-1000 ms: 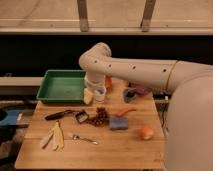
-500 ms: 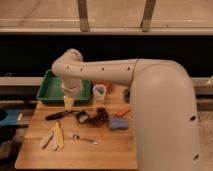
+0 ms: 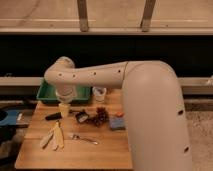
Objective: Place brush in red bowl
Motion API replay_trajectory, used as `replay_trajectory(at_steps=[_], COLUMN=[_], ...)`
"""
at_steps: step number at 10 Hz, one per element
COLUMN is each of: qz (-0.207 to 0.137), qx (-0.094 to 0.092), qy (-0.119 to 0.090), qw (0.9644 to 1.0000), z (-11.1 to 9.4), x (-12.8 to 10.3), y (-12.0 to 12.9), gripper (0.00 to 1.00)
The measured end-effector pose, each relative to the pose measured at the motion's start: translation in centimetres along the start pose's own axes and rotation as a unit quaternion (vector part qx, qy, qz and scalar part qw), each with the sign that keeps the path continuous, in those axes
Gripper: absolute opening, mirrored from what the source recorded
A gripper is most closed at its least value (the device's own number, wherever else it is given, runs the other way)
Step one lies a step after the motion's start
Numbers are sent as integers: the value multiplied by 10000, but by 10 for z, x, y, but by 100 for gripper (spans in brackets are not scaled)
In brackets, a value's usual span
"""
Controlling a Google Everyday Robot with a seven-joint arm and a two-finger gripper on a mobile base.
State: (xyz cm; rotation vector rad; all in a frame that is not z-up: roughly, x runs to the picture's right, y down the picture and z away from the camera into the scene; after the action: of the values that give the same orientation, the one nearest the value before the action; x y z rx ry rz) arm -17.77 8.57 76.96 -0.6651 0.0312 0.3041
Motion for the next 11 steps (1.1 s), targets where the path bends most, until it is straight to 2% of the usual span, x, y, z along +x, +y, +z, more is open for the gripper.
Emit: replay_trajectory(at_steps=[2,4,6,8,9,11], qz=[-21,-42,-60,-23,-10,12], qx=[-24,-222,-518,-761,-892,-1043], qy=[-8,-29,-75,-99,-110,-105], qw=[10000,9997,9986,9970,9959,9945], z=[1,14,48,74,86,103], x=[-2,-4,-9,-7,-7,-6], y=[1,2,6,8,10,12], gripper=[80,80,80,80,80,80])
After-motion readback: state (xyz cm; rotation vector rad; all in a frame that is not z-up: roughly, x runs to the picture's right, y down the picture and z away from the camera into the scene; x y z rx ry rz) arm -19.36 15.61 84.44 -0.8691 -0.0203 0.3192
